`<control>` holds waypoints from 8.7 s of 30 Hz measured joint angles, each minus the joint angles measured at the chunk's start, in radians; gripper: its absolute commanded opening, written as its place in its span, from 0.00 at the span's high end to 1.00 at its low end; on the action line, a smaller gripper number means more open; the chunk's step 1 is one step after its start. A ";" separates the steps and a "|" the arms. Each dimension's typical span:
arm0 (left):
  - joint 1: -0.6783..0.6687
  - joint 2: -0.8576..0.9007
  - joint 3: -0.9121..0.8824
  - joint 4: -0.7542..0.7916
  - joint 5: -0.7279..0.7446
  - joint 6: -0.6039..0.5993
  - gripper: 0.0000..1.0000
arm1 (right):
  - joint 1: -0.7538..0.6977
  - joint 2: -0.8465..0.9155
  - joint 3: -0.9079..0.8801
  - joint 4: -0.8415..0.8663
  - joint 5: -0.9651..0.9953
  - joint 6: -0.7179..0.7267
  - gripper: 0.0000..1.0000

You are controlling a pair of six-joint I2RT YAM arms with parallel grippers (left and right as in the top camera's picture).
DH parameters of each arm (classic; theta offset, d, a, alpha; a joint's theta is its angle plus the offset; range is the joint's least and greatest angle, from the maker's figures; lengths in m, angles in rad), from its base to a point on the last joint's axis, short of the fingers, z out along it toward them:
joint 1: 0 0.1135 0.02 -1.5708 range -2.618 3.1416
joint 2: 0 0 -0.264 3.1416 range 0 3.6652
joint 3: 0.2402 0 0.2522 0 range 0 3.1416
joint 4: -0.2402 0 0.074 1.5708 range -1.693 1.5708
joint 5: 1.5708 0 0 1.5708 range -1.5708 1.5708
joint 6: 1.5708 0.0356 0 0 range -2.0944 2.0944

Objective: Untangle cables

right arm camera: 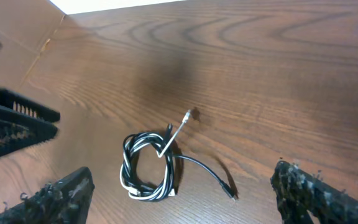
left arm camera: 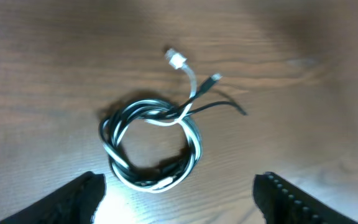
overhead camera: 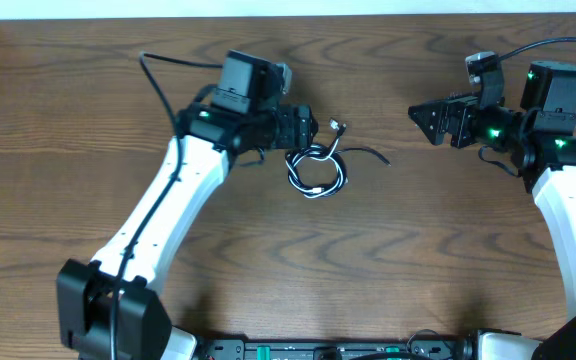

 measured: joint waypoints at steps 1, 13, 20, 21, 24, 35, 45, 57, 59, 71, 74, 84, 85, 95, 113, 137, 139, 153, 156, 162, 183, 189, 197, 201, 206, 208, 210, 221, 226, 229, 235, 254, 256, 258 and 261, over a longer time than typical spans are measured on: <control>-0.013 0.008 0.000 -0.012 -0.027 -0.032 0.21 | 0.000 0.000 0.000 -0.002 0.007 0.002 0.14; -0.099 0.175 0.000 -0.020 -0.264 -0.264 0.46 | 0.052 0.000 0.000 -0.026 0.103 0.017 0.20; -0.067 0.272 0.000 0.010 -0.298 -0.282 0.60 | 0.131 0.000 0.000 -0.029 0.185 0.027 0.20; -0.059 0.281 0.000 0.012 -0.299 -0.284 0.65 | 0.136 0.000 0.000 -0.029 0.190 0.027 0.20; -0.035 0.296 0.000 0.014 -0.293 -0.280 0.66 | 0.166 0.000 0.000 -0.029 0.231 0.030 0.20; -0.022 0.315 0.000 0.071 -0.204 -0.201 0.73 | 0.175 0.000 0.000 -0.020 0.272 0.030 0.19; -0.022 0.373 0.000 0.068 -0.191 -0.198 0.81 | 0.175 0.000 0.000 -0.022 0.274 0.030 0.18; -0.022 0.370 0.000 0.101 -0.187 -0.185 0.92 | 0.175 0.000 0.000 -0.022 0.274 0.030 0.18; -0.022 0.358 0.000 0.105 -0.185 -0.170 0.92 | 0.175 0.000 0.000 -0.022 0.274 0.030 0.18; -0.022 0.043 -0.002 0.158 -0.164 -0.145 0.92 | 0.186 0.077 0.000 0.017 0.241 0.062 0.18; -0.022 0.035 -0.002 0.185 -0.112 -0.145 0.92 | 0.199 0.099 0.000 0.058 0.211 0.071 0.19; -0.022 0.036 -0.002 0.241 0.017 -0.146 0.92 | 0.249 0.238 0.002 0.145 0.165 0.189 0.23; -0.022 0.036 -0.002 0.241 0.026 -0.146 0.92 | 0.251 0.258 0.002 0.153 0.156 0.197 0.23; -0.022 0.036 -0.002 0.245 0.081 -0.157 0.92 | 0.289 0.304 0.002 0.267 0.089 0.240 0.25; -0.022 0.036 -0.002 0.320 0.073 -0.480 0.93 | 0.394 0.399 0.002 0.287 0.325 0.596 0.19; -0.025 0.043 -0.018 0.599 0.341 -0.187 0.93 | 0.402 0.509 0.033 0.286 0.374 0.670 0.27; -0.025 0.043 -0.018 0.627 0.377 -0.128 0.92 | 0.399 0.509 0.038 0.287 0.372 0.679 0.27; 0.032 -0.226 0.000 0.671 0.455 -0.021 0.92 | 0.396 0.539 0.037 0.274 0.389 0.686 0.28; 0.032 -0.222 0.006 0.565 0.417 -0.021 0.90 | 0.396 0.539 0.037 0.274 0.389 0.686 0.27; 0.032 -0.147 0.004 0.272 0.103 -0.092 0.59 | 0.396 0.539 0.037 0.274 0.389 0.685 0.28; 0.151 0.264 0.003 0.095 -0.069 0.201 0.50 | 0.396 0.539 0.037 0.276 0.389 0.685 0.27; 0.150 0.315 0.003 0.078 0.029 0.298 0.50 | 0.396 0.539 0.037 0.278 0.389 0.685 0.26; 0.150 0.392 0.003 0.046 0.058 0.265 0.50 | 0.396 0.539 0.037 0.278 0.389 0.685 0.26; 0.150 0.392 0.003 0.023 0.027 0.224 0.50 | 0.396 0.539 0.037 0.278 0.389 0.685 0.26; 0.150 0.392 0.004 -0.037 -0.099 0.194 0.50 | 0.396 0.539 0.037 0.278 0.389 0.681 0.26; 0.150 0.392 0.004 -0.038 -0.137 0.189 0.50 | 0.396 0.539 0.037 0.279 0.389 0.681 0.26; 0.150 0.392 0.008 -0.042 -0.156 0.187 0.50 | 0.396 0.539 0.037 0.279 0.389 0.681 0.26; 0.150 0.344 0.083 -0.148 -0.223 0.186 0.48 | 0.396 0.539 0.037 0.283 0.389 0.677 0.26; 0.150 0.313 0.090 -0.163 -0.247 0.186 0.44 | 0.399 0.539 0.037 0.288 0.390 0.675 0.25; 0.150 0.313 0.090 -0.176 -0.314 0.187 0.43 | 0.402 0.539 0.037 0.293 0.397 0.666 0.25; 0.151 0.335 0.090 -0.219 -0.403 0.167 0.44 | 0.405 0.539 0.036 0.294 0.399 0.656 0.25; 0.151 0.446 0.087 -0.205 -0.308 0.123 0.70 | 0.408 0.539 0.036 0.294 0.400 0.650 0.25; 0.151 0.449 0.087 -0.196 -0.305 0.116 0.79 | 0.408 0.539 0.036 0.294 0.400 0.649 0.25; 0.151 0.449 0.087 -0.184 -0.305 0.109 0.92 | 0.408 0.539 0.036 0.294 0.400 0.647 0.25; 0.151 0.449 0.087 -0.173 -0.304 0.108 0.93 | 0.408 0.539 0.036 0.299 0.397 0.645 0.24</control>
